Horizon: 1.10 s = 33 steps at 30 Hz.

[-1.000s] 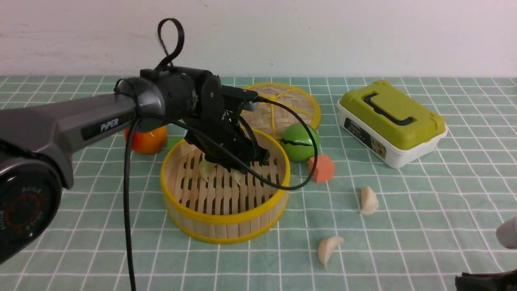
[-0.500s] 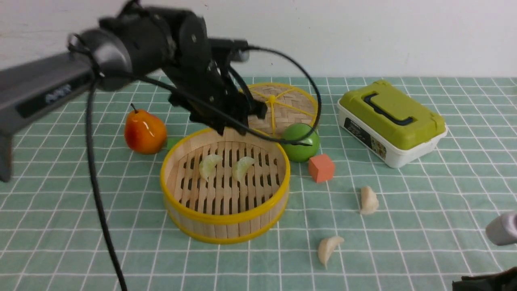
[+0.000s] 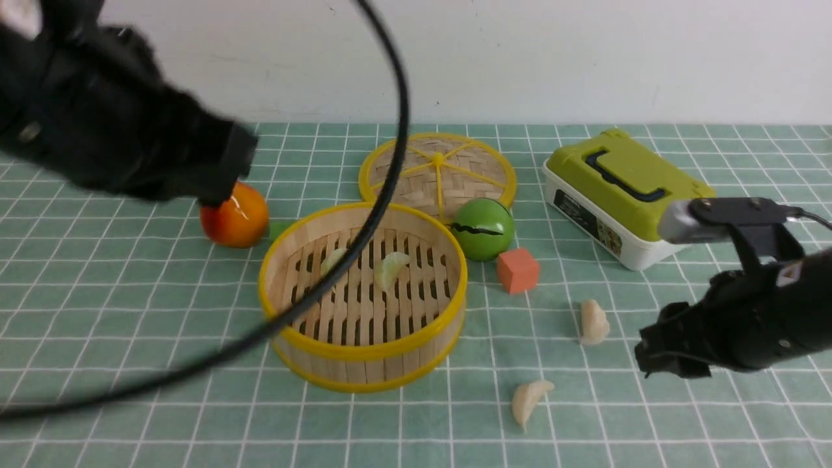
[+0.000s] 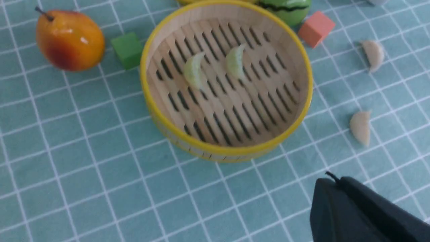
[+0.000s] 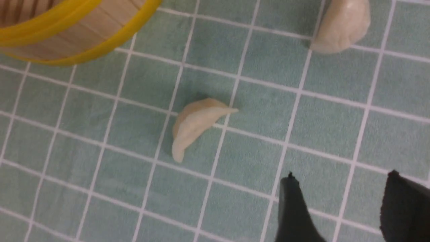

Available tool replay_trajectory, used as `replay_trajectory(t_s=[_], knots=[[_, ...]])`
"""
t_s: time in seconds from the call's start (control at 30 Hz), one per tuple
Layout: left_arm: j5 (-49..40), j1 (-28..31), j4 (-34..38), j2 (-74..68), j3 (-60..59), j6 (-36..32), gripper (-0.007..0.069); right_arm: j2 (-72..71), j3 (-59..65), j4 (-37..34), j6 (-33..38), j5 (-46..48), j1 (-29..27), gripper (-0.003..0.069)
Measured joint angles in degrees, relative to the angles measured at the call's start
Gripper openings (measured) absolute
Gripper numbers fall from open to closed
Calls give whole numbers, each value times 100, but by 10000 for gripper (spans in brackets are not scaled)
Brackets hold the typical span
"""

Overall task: Put the dumplings into the steamer on the table with the blue tablecloth.
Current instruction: 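Reach for and grasp a dumpling lying on the table beside the steamer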

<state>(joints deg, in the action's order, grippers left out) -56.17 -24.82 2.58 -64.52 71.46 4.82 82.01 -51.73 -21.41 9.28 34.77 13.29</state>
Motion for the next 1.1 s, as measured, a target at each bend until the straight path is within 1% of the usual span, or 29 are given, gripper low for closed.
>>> replay_trajectory(t_s=[0.03, 0.1, 0.2, 0.27, 0.33, 0.37, 0.47, 0.6, 0.7, 0.77, 0.8, 0.93, 1.1], knots=[[76, 0, -83, 206, -253, 0, -15, 173, -100, 6, -24, 0, 0, 356], [418, 0, -516, 1053, -1227, 166, -15, 626, -455, 49, -63, -66, 0, 356], [889, 0, -995, 1894, -2219, 848, -15, 1118, -866, 96, -80, -255, 0, 360], [1132, 0, -1354, 2608, -2904, 1574, -15, 1552, -1142, 179, -94, -425, 0, 363], [1119, 0, -1590, 3168, -3496, 2005, -15, 1953, -1362, 221, -107, -582, 0, 365], [1109, 0, -1607, 3217, -3550, 2033, -15, 1953, -1379, 221, -107, -597, 0, 365], [944, 0, -1765, 3917, -4307, 2260, -15, 2493, -1641, 241, -126, -865, 0, 365], [934, 0, -1794, 4220, -4625, 2289, -15, 2873, -1748, 302, -126, -1051, 0, 355], [1051, 0, -1851, 4235, -4640, 2301, -15, 2965, -1752, 327, -126, -1031, 0, 306], [1175, 0, -1867, 4239, -4640, 2329, -15, 2967, -1759, 321, -131, -1003, 0, 253], [1241, 0, -1867, 4239, -4640, 2341, -15, 2967, -1759, 300, -128, -998, 0, 245], [1364, 0, -1882, 4241, -4640, 2357, -15, 2934, -1763, 274, -132, -919, 0, 246], [1456, 0, -1882, 4241, -4640, 2357, -15, 2525, -2038, -35, -112, -265, 34, 246]])
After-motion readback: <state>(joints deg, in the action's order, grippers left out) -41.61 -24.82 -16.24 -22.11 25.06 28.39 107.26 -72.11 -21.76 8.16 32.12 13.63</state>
